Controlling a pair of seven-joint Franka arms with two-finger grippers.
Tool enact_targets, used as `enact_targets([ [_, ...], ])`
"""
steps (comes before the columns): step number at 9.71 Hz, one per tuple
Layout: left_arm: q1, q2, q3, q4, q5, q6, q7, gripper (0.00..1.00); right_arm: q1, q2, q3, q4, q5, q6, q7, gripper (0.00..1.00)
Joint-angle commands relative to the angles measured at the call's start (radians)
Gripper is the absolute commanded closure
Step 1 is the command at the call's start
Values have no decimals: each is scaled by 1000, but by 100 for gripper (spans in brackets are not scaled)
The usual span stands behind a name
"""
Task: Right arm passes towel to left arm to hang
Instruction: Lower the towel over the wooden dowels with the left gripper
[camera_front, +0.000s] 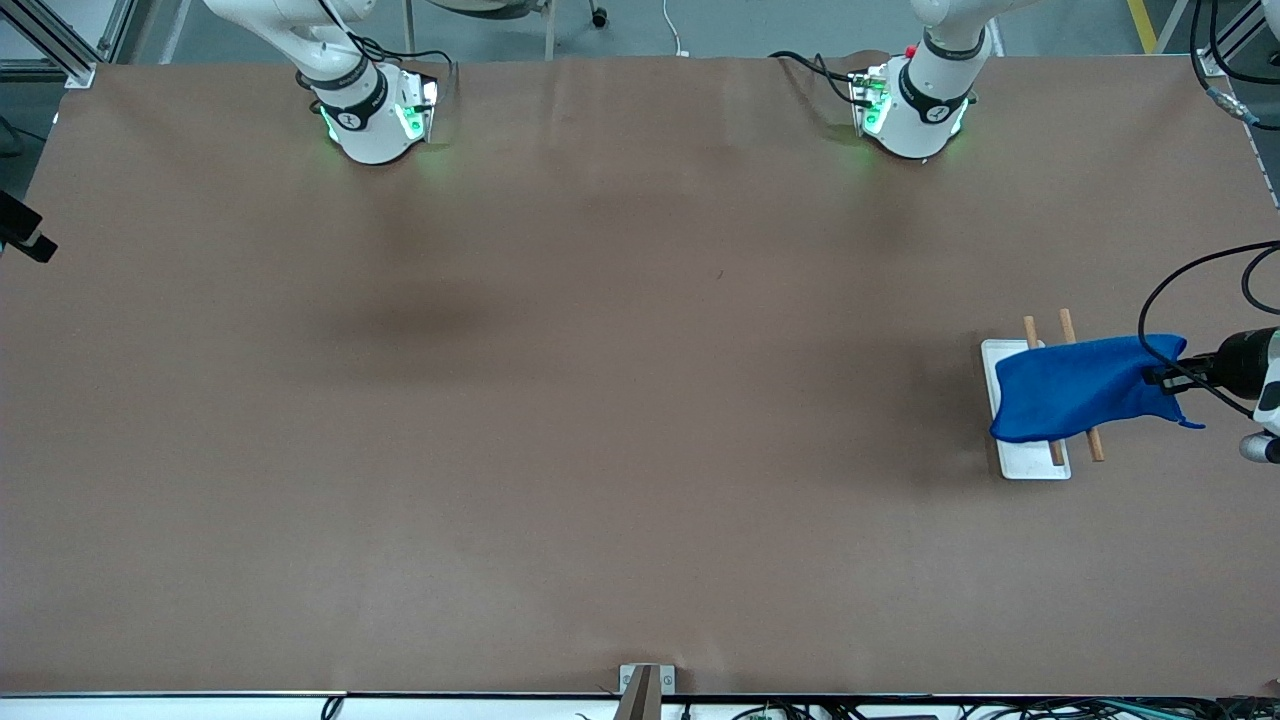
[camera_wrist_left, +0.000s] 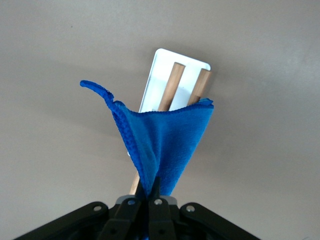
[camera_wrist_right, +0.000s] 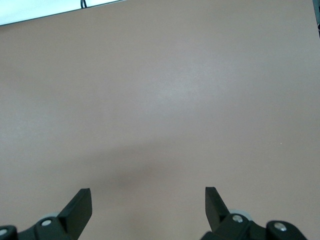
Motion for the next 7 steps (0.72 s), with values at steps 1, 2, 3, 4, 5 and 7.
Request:
enact_targets([
  [1,30,23,-1,-29,29,29,37,100,-18,7,6,15,-2,-14,-9,0],
  [2,47,24,-1,-31,39,41,54,100,-18,7,8,9,-1,-21,-16,0],
  [3,67,37,-1,-31,39,47,81,100,-18,5,6,11,4,-43,-14,0],
  [4,87,41,-1,-31,39,58,124,100,-31,5,6,12,13,-49,-16,0],
  [5,107,54,-1,-31,39,60,135,100,-47,8,9,15,13,-46,-17,0],
  [7,119,66,-1,-31,39,69,137,100,-54,16,12,20,24,-43,-17,0],
])
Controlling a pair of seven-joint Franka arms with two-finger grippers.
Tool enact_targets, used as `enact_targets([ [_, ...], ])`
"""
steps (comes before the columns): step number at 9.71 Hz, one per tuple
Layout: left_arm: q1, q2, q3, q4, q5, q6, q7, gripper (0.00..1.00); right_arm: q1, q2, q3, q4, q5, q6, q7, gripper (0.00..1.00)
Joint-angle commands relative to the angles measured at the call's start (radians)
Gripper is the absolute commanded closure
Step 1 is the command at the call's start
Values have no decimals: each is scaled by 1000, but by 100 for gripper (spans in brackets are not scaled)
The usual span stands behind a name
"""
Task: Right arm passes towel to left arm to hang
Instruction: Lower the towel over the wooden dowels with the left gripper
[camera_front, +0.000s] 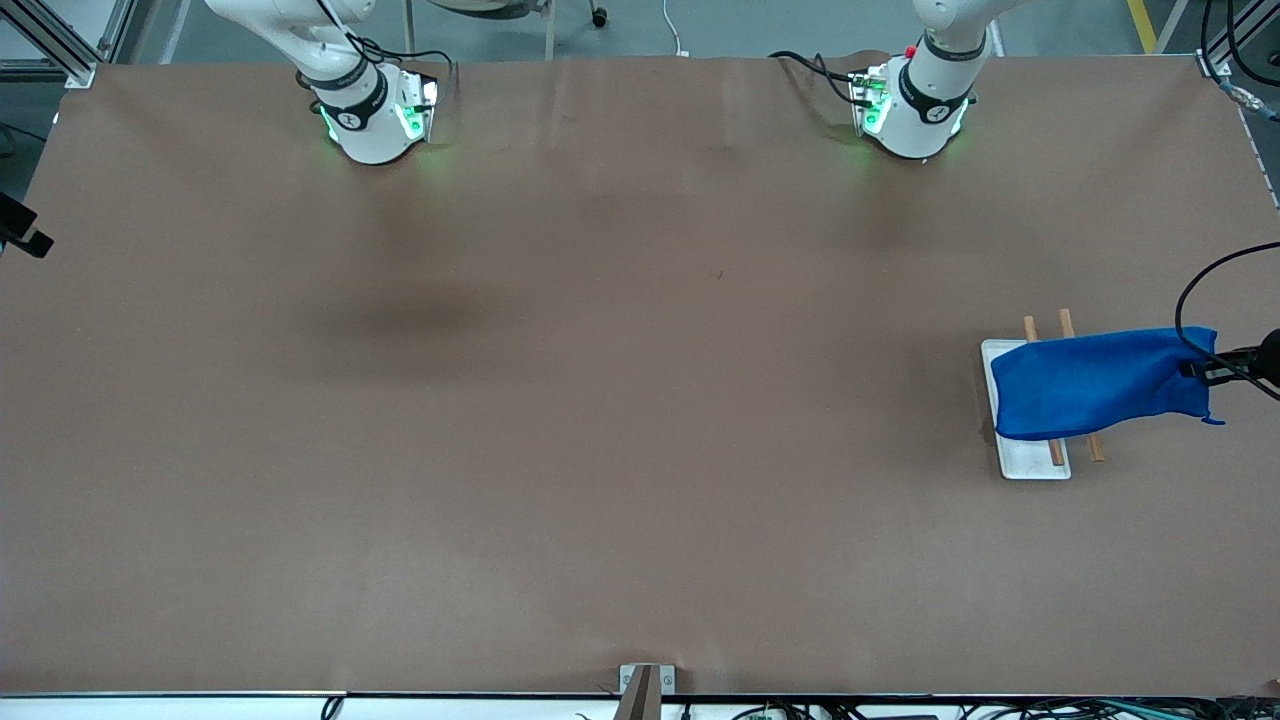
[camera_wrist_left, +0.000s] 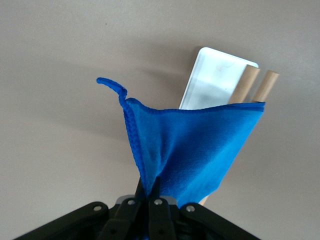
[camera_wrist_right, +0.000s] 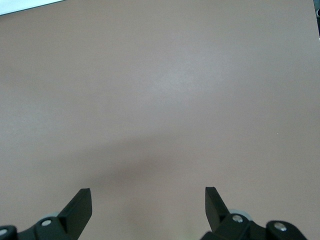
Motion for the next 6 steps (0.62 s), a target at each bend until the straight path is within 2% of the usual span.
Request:
enact_targets([
  [1,13,33,-5,-20,19,29,10,97,-32,11,16,18,19,-12,-9,0],
  [2,15,42,-5,-20,17,32,24,89,-33,11,17,18,21,-12,-9,0],
  [3,15,50,-2,-17,20,40,29,69,-30,10,17,18,21,-12,-9,0],
  [4,15,51,-2,-17,31,46,44,39,-27,10,16,18,21,-12,-9,0],
  [5,17,53,-2,-14,42,46,64,0,-26,10,16,18,22,-12,-9,0],
  [6,29,50,-2,-9,42,46,128,0,-26,10,16,17,22,-12,-9,0],
])
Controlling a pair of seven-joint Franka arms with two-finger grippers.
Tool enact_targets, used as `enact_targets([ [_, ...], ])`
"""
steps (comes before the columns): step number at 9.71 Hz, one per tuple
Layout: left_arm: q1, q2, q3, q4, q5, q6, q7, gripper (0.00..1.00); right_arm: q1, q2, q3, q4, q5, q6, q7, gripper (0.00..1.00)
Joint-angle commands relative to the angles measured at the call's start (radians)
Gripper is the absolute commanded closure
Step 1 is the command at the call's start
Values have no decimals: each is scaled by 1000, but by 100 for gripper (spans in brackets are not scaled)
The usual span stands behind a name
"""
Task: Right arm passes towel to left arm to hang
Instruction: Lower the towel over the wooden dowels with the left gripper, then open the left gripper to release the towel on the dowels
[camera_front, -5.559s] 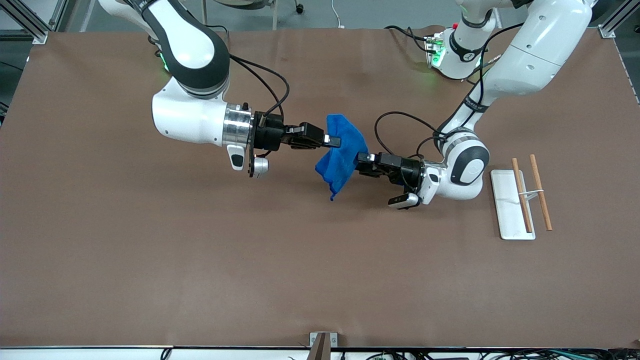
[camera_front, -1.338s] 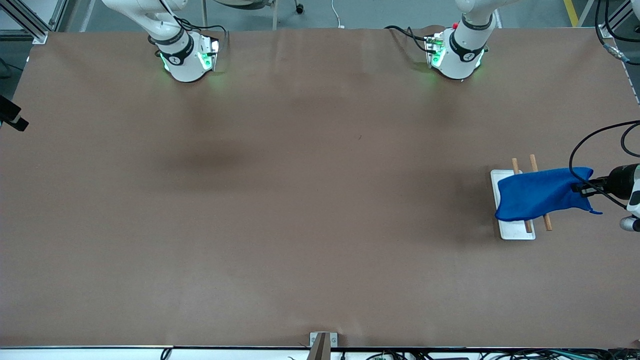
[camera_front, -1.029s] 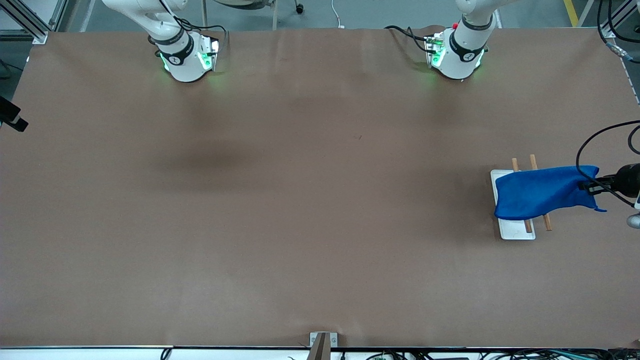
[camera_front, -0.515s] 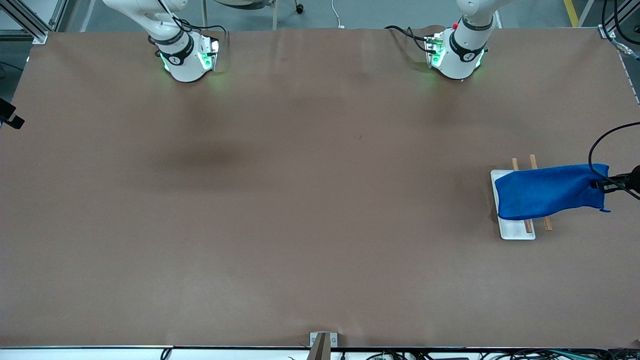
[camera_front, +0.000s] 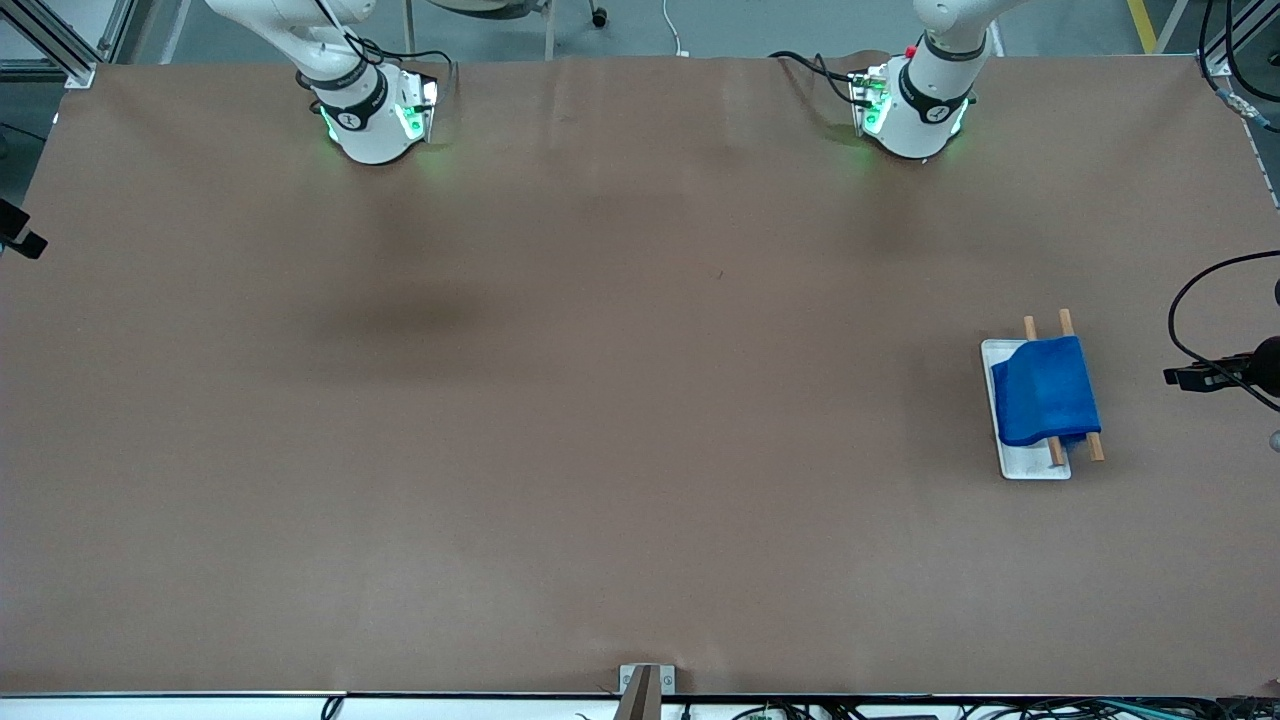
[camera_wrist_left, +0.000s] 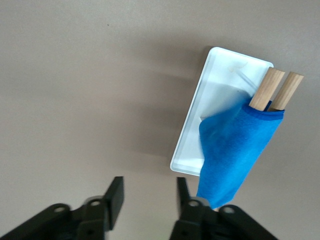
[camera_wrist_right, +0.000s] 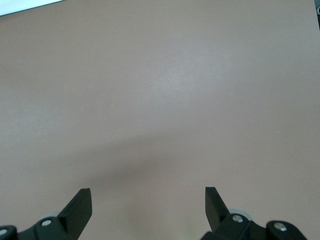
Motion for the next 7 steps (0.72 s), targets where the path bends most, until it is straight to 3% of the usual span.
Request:
enact_targets([
  [1,19,10,-4,-3,16,17,83,0,-17,8,12,16,18,-12,-9,0],
  [3,0,-7,-18,64,16,14,82,0,-17,8,12,16,18,-12,-9,0],
  [7,-16,-125,-221,81,15,-3,-126,0,-16,8,12,16,18,-12,-9,0],
])
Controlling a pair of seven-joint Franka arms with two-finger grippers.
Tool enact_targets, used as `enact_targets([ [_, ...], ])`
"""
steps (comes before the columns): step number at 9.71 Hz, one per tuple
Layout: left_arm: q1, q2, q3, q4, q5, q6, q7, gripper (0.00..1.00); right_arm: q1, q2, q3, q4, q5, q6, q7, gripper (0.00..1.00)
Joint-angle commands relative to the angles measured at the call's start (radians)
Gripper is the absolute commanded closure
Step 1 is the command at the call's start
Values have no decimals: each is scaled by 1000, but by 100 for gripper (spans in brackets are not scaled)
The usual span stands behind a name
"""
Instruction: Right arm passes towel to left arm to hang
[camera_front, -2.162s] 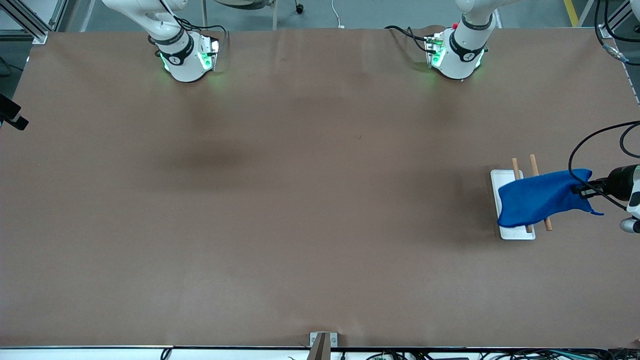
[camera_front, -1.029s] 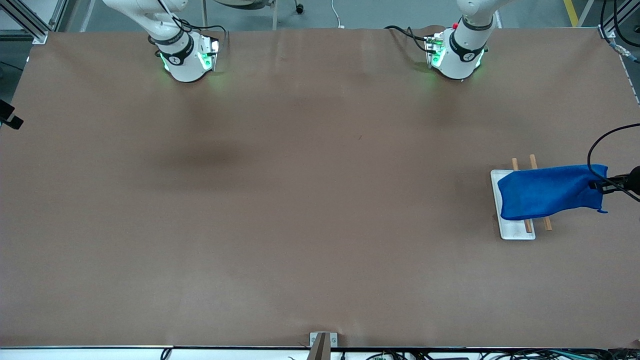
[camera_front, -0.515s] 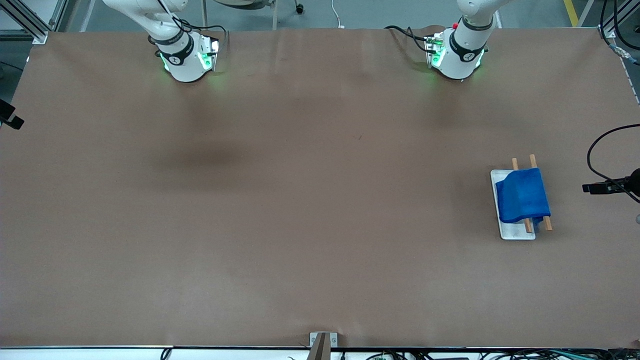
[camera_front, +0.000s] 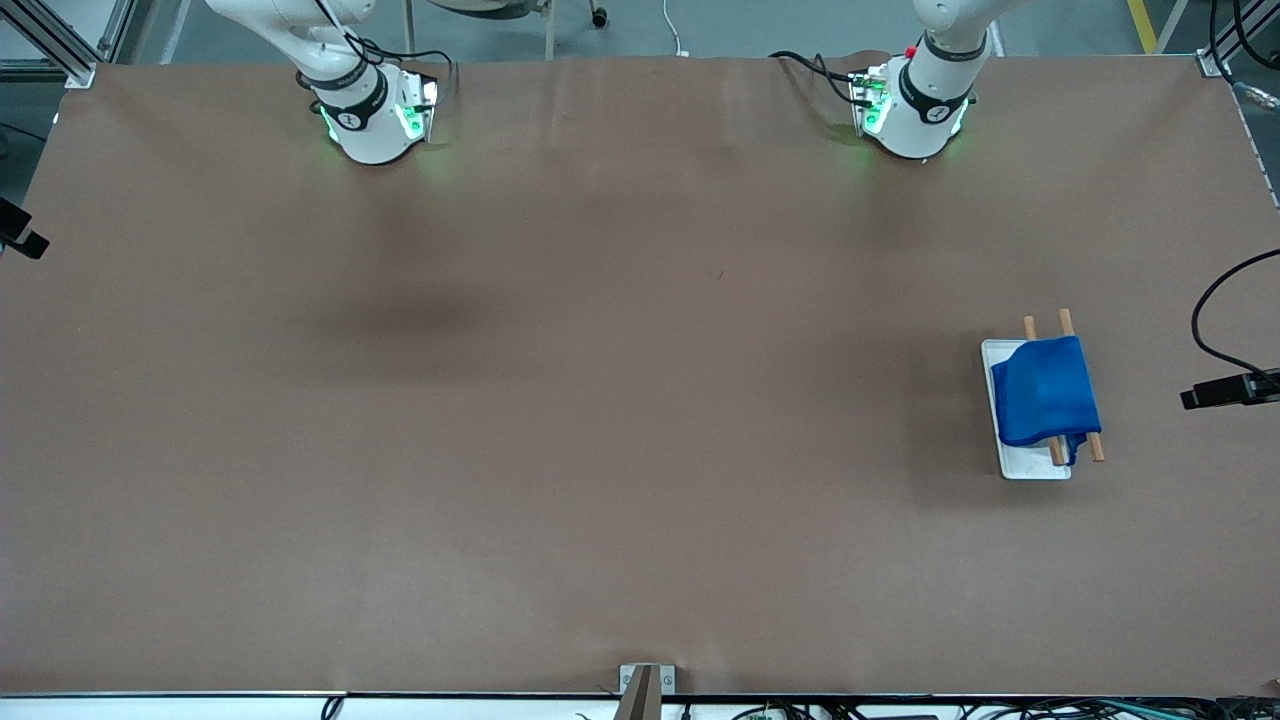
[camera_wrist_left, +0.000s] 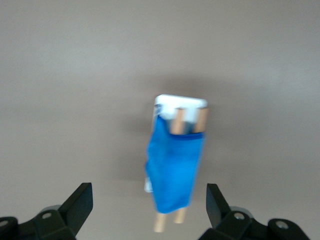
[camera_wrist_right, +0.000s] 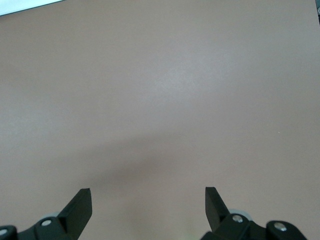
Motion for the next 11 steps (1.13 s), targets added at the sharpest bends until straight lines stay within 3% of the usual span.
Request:
enact_targets([
  [1,4,-88,-75,-29,13,-19,-71,0,-14,7,11,16,16,-11,-9,0],
  [5,7,-221,-138,-29,9,-50,95,0,-13,7,11,16,16,-13,-7,0],
  [8,10,-281,-193,-31,1,-117,9,0,-14,7,11,16,16,-13,-7,0],
  [9,-19,-306,-181,-48,-7,-135,-9,0,-16,7,11,16,16,-13,-7,0],
  [11,-227,-393,17,-148,-83,-139,-38,0,-17,7,11,16,16,-13,-7,0],
])
